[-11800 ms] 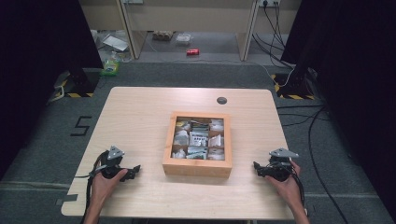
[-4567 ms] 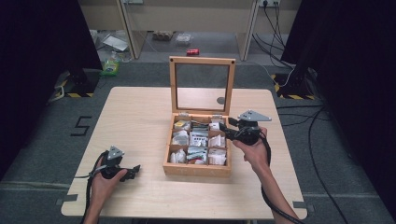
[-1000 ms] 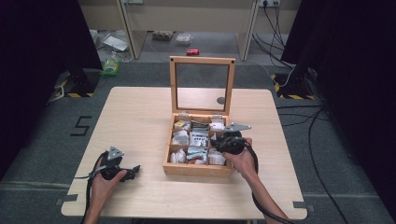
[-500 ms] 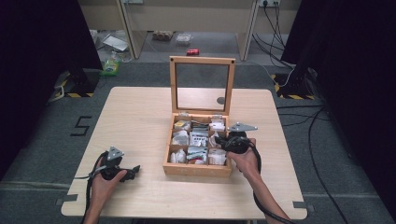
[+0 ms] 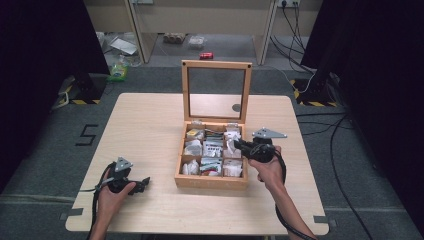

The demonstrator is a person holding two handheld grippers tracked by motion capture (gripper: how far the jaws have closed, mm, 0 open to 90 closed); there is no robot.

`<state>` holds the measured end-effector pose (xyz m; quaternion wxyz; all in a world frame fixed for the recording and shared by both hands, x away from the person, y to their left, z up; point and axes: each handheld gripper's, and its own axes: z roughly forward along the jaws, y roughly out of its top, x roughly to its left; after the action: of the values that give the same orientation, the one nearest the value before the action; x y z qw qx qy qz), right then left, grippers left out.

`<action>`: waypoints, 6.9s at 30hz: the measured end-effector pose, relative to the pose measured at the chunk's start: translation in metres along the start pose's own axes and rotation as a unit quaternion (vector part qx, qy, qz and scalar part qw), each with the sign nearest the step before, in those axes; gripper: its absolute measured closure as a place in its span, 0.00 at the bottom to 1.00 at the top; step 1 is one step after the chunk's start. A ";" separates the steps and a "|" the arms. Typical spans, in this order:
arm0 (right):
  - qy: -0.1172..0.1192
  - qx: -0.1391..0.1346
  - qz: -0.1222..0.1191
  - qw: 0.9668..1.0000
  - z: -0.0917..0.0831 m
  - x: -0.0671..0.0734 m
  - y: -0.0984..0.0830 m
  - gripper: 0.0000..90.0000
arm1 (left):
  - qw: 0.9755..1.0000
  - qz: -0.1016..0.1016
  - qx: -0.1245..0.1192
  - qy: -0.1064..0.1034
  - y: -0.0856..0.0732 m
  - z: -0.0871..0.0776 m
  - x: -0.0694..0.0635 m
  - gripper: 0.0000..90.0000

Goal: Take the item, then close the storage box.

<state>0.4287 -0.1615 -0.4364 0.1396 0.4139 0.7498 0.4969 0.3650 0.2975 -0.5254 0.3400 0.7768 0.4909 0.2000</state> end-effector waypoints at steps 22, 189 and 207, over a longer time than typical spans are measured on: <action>-0.008 -0.040 0.020 0.999 -0.024 -0.016 0.010 0.93 | 1.000 0.000 0.000 0.000 0.000 0.000 0.000 0.00; -0.107 0.023 0.093 0.990 -0.016 -0.083 -0.034 0.51 | 1.000 0.000 0.000 0.000 0.000 0.000 0.000 0.00; -0.097 0.020 0.094 0.991 -0.019 -0.078 -0.025 0.41 | 1.000 0.000 0.000 0.000 0.000 0.000 0.000 0.00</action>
<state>0.4529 -0.2368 -0.4651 0.1559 0.5321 0.7002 0.4497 0.3650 0.2975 -0.5254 0.3399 0.7769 0.4908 0.2000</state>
